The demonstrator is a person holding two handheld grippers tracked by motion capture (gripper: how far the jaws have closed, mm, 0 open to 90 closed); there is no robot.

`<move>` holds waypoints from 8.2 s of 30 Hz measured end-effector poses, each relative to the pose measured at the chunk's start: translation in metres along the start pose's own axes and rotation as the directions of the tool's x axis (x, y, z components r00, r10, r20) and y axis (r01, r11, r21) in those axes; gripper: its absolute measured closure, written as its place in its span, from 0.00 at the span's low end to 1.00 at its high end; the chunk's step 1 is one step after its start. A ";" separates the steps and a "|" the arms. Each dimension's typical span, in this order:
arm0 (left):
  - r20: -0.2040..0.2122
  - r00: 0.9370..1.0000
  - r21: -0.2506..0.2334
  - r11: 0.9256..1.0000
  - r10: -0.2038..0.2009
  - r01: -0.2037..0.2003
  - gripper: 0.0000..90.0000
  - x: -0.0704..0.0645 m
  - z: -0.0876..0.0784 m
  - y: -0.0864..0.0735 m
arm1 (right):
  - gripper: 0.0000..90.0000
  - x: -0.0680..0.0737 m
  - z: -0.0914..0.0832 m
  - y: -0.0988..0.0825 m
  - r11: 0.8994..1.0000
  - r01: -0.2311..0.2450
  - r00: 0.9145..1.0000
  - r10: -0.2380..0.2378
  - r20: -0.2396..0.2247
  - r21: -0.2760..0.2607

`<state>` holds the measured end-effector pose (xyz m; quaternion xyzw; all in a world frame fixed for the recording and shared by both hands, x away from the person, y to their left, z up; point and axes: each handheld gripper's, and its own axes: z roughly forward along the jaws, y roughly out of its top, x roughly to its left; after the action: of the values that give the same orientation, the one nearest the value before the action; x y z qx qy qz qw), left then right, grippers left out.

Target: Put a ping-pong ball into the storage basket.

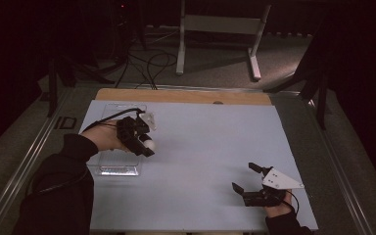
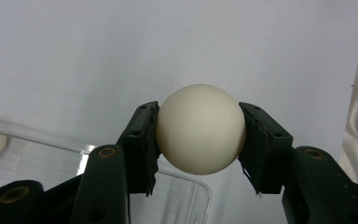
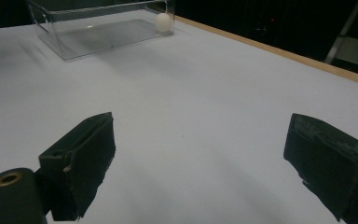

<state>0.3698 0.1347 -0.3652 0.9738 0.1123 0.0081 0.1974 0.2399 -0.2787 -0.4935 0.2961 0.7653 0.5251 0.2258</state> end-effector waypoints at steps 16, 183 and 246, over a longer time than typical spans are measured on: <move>-0.017 1.000 -0.022 1.000 -0.021 0.020 0.58 0.002 -0.016 -0.018 | 0.10 0.000 0.001 -0.001 1.000 -0.003 1.000 0.003 0.000 0.006; 0.017 0.997 -0.194 0.978 -0.070 0.072 0.00 -0.012 0.033 0.000 | 0.10 -0.001 -0.002 0.000 1.000 -0.001 1.000 0.000 0.012 0.005; 0.044 0.998 -0.297 0.953 -0.054 0.064 0.00 -0.093 0.105 -0.021 | 0.10 -0.001 -0.002 0.001 1.000 0.009 1.000 -0.009 0.016 0.004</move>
<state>0.2809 0.0924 -0.4672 0.9291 0.1353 0.0017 0.3441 0.2393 -0.2802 -0.4915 0.2972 0.7659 0.5202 0.2335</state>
